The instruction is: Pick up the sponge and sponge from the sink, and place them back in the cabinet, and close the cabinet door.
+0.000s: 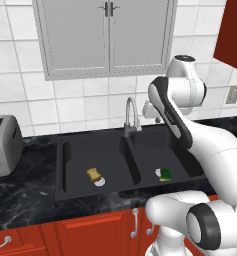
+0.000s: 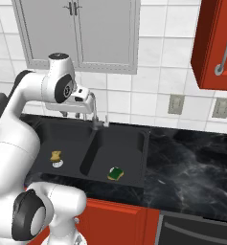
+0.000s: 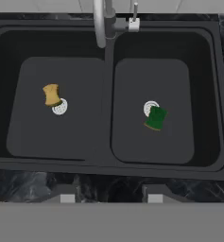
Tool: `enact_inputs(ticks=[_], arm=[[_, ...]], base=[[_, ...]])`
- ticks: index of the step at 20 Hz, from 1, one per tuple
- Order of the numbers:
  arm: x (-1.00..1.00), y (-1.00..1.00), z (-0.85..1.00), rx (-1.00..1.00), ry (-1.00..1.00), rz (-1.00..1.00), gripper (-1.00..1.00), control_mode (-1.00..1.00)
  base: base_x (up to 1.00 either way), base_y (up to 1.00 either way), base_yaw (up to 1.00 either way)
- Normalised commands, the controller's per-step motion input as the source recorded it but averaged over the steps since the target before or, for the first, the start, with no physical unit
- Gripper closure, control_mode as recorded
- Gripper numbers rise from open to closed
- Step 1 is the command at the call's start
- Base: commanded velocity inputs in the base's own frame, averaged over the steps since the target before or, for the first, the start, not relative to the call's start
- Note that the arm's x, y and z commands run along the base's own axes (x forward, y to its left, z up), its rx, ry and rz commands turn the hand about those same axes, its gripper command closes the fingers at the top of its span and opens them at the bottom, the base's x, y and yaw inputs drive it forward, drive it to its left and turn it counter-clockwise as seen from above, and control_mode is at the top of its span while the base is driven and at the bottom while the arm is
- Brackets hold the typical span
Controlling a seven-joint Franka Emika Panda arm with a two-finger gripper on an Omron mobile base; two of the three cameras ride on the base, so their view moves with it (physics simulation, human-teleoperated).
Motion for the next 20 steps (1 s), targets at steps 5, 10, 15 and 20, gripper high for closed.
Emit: enact_inputs(ticks=[5,10,15,20], arm=[[0.00,-0.15,0.00,0.00,0.00,-0.02,-1.00,-1.00],[-0.14,-0.38,0.00,0.00,0.00,-0.08,-1.00,-1.00],[-0.03,-0.36,-0.07,0.00,0.00,-0.09,-1.00,-1.00],[0.00,-0.26,-0.22,0.00,0.00,-0.12,-1.00,-1.00]], base=[[0.00,0.00,0.00],[0.00,0.00,0.00],[0.00,0.00,0.00],[0.00,0.00,0.00]])
